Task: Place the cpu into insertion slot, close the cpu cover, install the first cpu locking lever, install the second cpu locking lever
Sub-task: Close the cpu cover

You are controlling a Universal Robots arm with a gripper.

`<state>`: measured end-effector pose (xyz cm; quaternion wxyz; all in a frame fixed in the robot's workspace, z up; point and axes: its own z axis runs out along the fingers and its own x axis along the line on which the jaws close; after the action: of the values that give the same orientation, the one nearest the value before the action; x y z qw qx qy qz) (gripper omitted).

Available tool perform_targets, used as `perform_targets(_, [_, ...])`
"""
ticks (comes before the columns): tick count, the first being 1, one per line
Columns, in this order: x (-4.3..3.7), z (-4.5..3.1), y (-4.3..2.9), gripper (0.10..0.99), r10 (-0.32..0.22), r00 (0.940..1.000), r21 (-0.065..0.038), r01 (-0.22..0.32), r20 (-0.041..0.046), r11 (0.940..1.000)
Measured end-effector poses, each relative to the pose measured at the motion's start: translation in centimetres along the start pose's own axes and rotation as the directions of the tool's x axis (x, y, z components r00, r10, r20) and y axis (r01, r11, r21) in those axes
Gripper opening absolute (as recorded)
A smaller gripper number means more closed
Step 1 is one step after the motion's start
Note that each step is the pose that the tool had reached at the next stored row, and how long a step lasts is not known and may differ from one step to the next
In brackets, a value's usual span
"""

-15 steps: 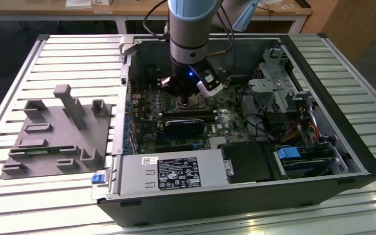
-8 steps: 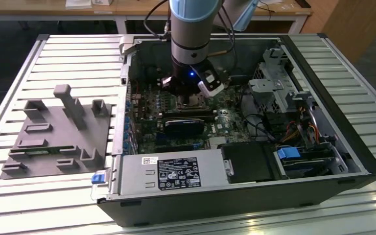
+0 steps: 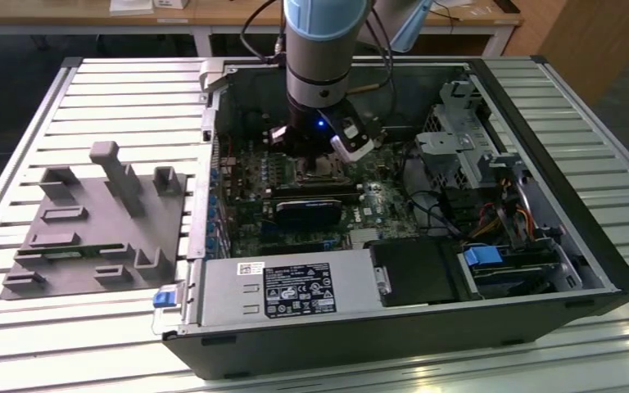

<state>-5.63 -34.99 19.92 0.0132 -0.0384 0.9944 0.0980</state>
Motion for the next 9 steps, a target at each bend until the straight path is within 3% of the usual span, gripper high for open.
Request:
perform_targets(6, [-0.11, -0.55, 0.10, 0.106, 0.000, 1.0000, 0.000, 0.000, -0.0001, 1.0000])
perform_targets(9, [-0.12, -0.58, 0.06, 0.106, 0.000, 1.0000, 0.007, 0.000, -0.0006, 1.0000])
